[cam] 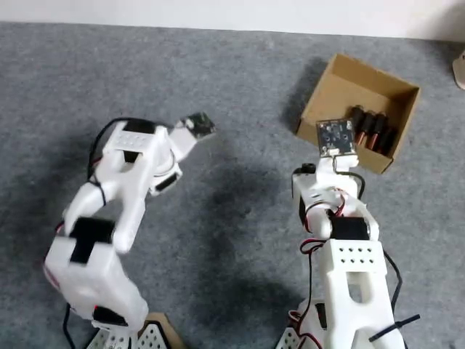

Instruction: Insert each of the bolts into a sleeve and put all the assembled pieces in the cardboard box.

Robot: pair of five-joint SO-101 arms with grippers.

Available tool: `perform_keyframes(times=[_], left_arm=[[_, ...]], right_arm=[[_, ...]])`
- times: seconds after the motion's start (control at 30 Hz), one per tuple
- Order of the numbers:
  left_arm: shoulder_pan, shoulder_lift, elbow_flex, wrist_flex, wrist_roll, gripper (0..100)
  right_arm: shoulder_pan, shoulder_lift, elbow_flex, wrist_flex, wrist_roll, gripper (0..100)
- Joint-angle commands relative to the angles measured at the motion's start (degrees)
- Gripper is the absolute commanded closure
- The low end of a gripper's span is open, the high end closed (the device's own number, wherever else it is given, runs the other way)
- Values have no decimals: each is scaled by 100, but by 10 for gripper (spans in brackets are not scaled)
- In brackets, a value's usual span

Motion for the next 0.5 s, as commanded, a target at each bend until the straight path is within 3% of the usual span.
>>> perform_keyframes(times=[0.0, 0.23, 0.47], left_arm=[[251, -1297, 303, -264, 615, 994], [338, -2422, 1763, -1741, 2031, 994], [418, -2536, 2018, -1978, 3297, 993]], right_arm=[[-84, -505, -22, -127, -237, 995], [-673, -2563, 1033, -145, -193, 995], [-1358, -4031, 1974, -119, 246, 995]])
